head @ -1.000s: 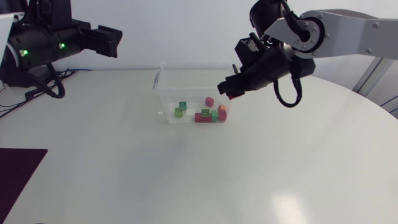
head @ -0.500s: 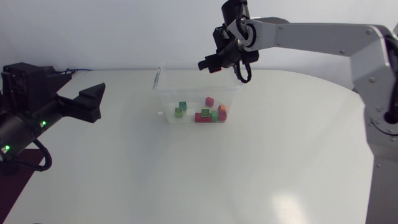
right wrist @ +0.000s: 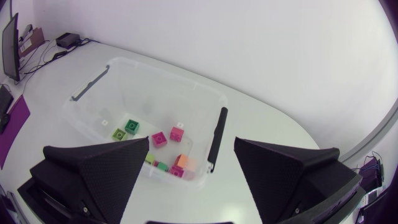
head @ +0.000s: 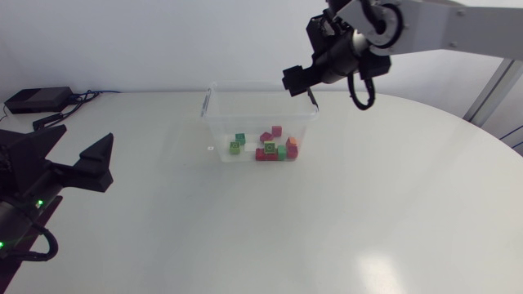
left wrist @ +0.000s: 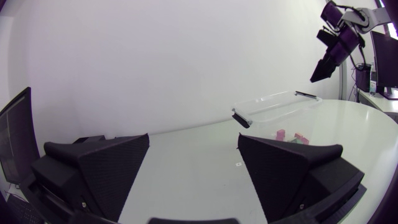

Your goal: Pick up the duplo bricks and place them in the container

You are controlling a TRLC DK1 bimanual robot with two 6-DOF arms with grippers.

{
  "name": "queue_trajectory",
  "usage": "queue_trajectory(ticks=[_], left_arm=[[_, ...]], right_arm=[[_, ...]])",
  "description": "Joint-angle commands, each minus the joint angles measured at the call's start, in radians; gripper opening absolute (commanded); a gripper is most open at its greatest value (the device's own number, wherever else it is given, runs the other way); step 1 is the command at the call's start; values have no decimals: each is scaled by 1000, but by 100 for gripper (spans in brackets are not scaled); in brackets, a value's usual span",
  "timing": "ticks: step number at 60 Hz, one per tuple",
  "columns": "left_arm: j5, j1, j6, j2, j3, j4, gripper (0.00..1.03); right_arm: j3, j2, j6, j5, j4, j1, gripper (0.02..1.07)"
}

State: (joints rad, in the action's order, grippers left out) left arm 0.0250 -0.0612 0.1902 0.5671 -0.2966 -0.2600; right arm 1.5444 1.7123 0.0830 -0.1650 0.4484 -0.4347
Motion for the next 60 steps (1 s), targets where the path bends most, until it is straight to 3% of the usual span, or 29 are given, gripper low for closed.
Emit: queue_trajectory(ticks=[1, 14, 18, 27, 46, 60], left_arm=[[1, 12, -20, -33, 47, -24, 99], [1, 29, -18, -128, 136, -48, 99], [1, 29, -18, -176, 165, -54, 99], [1, 32, -18, -234, 205, -41, 99], [1, 67, -23, -335, 275, -38, 99], [1, 70, -24, -498, 300, 70, 98]], right_arm=[[-113, -99, 14, 7, 52, -16, 102], [-379, -210, 78, 171, 266, -50, 102], [-448, -230, 107, 197, 280, -52, 102], [-575, -270, 130, 208, 326, -87, 102], [-682, -267, 132, 214, 492, -268, 102], [-731, -230, 44, 209, 498, -415, 102]])
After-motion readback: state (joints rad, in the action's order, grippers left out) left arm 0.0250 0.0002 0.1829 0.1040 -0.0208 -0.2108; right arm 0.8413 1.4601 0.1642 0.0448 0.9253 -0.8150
